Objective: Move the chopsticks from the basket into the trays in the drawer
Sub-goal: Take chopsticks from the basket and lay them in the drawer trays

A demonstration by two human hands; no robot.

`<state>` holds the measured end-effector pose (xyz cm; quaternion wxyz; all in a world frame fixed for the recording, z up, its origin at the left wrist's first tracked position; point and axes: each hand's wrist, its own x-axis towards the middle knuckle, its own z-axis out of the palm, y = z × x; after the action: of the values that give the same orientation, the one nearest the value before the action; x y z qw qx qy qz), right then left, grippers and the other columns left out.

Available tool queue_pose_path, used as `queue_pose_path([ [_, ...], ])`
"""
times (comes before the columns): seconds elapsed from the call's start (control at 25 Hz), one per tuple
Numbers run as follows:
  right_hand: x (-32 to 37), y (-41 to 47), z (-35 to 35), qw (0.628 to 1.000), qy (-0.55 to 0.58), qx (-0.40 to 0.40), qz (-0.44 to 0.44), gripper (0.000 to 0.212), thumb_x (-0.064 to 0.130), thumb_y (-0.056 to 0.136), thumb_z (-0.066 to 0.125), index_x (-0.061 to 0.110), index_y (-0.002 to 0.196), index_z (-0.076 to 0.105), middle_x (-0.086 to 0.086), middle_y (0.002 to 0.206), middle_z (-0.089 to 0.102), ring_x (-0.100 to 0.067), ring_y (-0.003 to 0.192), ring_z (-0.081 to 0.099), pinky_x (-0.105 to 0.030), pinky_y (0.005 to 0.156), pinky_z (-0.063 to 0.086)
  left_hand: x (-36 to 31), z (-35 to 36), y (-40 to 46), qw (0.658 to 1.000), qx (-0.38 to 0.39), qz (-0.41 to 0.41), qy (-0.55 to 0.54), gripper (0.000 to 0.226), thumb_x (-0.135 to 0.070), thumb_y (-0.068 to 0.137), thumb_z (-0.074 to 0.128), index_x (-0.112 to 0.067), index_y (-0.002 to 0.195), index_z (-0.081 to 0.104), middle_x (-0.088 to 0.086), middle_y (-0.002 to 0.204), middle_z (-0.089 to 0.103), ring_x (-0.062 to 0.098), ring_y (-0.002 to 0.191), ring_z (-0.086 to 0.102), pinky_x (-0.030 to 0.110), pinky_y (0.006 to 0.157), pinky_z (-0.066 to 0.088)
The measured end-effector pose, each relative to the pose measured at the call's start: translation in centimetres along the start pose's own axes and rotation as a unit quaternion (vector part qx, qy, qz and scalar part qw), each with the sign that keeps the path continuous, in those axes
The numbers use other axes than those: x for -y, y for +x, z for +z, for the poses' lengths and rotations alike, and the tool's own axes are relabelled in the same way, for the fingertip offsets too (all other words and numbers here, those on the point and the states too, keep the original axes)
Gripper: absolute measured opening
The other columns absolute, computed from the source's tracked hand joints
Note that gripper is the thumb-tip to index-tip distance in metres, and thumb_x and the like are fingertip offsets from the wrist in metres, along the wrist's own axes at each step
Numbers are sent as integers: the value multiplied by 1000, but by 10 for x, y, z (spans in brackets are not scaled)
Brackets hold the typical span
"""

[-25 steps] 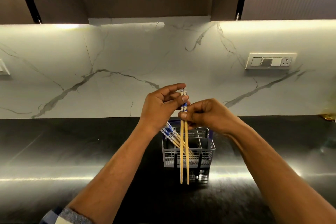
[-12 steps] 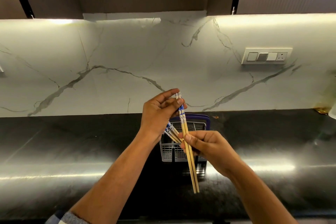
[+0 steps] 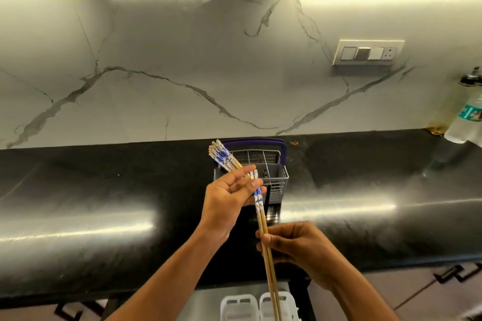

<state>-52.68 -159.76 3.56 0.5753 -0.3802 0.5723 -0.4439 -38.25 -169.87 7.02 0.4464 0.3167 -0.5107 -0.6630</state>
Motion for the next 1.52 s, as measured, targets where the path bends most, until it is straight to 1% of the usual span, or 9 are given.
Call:
queue_pose_path([
  [0.24,-70,-22,-1,993,-28,10,111,18,13,86,72,2,100,77,-14,93,78,-24,88,76,-30,80,60,80,-13,-48,996,-18,-79,-25,30,0,86,68,-13,113,69,16,95,77,27,88,76,29,76,62],
  [0.44,-139,-30,1,989,-45,-15,138,9,11,87,71,12,89,80,-8,88,79,-20,85,76,-27,77,60,134,-33,-75,987,-4,-159,9,28,0,89,67,-13,113,69,17,103,76,29,98,74,35,83,62],
  [0.64,-222,-31,5,977,-73,-108,172,8,9,87,73,9,85,81,-9,82,79,-23,79,75,-39,82,62,152,-74,-77,977,-33,-183,108,24,-10,93,65,-9,116,68,12,105,75,22,101,73,24,80,60],
  [0.76,-253,-28,14,957,-87,-168,220,13,12,86,76,14,74,80,-4,73,78,-19,72,75,-32,73,63,156,-95,-79,972,-54,-201,110,19,-9,93,64,-9,111,70,13,102,76,22,98,74,23,80,60],
  [0.88,-270,-14,24,928,-162,-182,280,17,18,86,76,6,74,76,-9,71,74,-17,67,71,-32,69,63,159,-104,-82,971,-65,-212,92,17,-8,93,64,-9,109,70,14,102,77,23,99,74,26,83,60],
  [1.04,-276,6,30,895,-276,-157,313,24,16,90,68,15,66,63,0,69,64,-12,61,61,-23,58,53,158,-106,-83,972,-72,-208,84,19,-8,94,62,-6,111,69,14,101,77,23,99,74,26,83,61],
  [1.24,-286,17,35,877,-336,-120,322,13,8,93,59,11,82,65,-1,80,64,-12,70,62,-21,60,53,155,-111,-85,973,-75,-207,75,17,-9,95,61,-7,110,70,14,101,77,24,99,74,28,84,61],
  [1.32,-290,16,36,878,-333,-127,319,14,8,93,60,12,81,64,-1,80,64,-12,70,62,-20,60,52,153,-113,-85,972,-79,-209,71,18,-10,95,61,-7,110,69,15,101,77,24,99,74,28,83,61],
  [1.52,-298,11,38,874,-351,-150,301,12,6,93,59,10,87,69,-3,85,69,-16,79,68,-30,76,61,153,-114,-85,969,-89,-222,54,17,-10,96,59,-7,110,70,16,102,77,26,99,74,32,87,60],
])
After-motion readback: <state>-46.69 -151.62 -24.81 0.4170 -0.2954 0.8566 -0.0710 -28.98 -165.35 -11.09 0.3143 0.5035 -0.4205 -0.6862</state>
